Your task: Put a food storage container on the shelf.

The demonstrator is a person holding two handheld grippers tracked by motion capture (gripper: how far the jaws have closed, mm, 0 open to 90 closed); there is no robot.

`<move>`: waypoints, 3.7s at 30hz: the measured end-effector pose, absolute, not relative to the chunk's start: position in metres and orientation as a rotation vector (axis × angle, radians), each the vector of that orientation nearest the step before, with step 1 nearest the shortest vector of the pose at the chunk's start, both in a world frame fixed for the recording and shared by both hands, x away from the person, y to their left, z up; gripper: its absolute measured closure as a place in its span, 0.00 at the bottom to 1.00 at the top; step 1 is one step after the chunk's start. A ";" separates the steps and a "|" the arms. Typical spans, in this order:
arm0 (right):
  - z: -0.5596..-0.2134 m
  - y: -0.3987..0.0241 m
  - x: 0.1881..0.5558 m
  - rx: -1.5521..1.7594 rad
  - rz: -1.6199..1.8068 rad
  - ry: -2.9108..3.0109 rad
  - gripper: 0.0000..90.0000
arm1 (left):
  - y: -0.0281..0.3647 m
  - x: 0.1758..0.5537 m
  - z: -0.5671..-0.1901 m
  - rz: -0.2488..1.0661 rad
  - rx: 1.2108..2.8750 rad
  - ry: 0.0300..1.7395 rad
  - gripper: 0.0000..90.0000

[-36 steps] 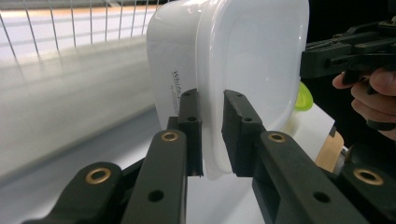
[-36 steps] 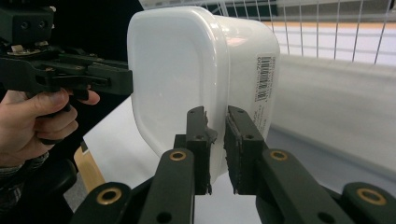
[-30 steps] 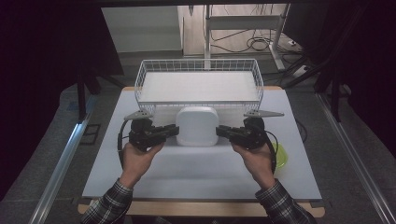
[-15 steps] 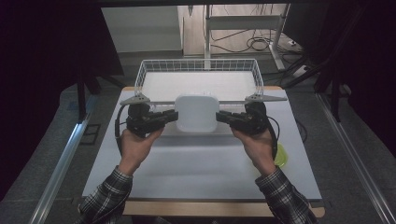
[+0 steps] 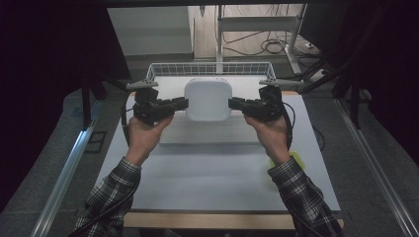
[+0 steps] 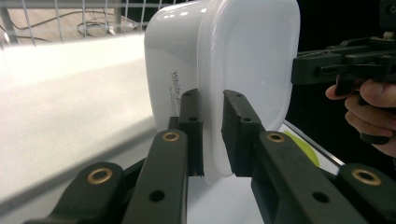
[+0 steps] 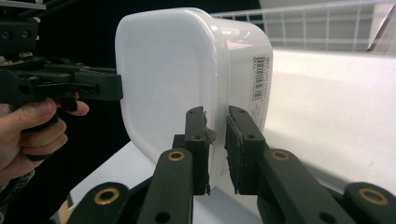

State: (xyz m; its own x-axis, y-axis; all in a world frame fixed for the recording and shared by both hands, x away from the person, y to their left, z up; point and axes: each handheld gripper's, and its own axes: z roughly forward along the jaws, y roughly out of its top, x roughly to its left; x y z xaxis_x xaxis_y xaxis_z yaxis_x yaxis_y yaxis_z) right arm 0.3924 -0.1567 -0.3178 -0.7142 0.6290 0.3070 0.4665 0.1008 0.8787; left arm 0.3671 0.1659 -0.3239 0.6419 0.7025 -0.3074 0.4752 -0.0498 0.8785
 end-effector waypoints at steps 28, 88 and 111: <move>-0.307 -0.152 0.437 1.205 1.610 2.198 0.82 | 0.157 0.408 -0.318 0.255 1.696 0.981 0.78; -0.304 -0.131 0.458 1.086 1.485 2.120 0.50 | 0.140 0.435 -0.309 0.428 1.808 0.943 0.37; -0.331 -0.145 0.408 0.934 1.490 2.192 0.23 | 0.152 0.374 -0.340 0.392 1.825 0.844 0.13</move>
State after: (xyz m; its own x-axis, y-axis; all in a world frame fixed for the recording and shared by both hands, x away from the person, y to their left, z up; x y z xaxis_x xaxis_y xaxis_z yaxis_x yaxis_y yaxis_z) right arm 0.4081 -0.1446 -0.3309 -0.7307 0.6769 0.0893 0.3322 0.2382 0.9126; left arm 0.3744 0.1517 -0.3397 0.6990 0.7055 -0.1171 0.3658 -0.2121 0.9062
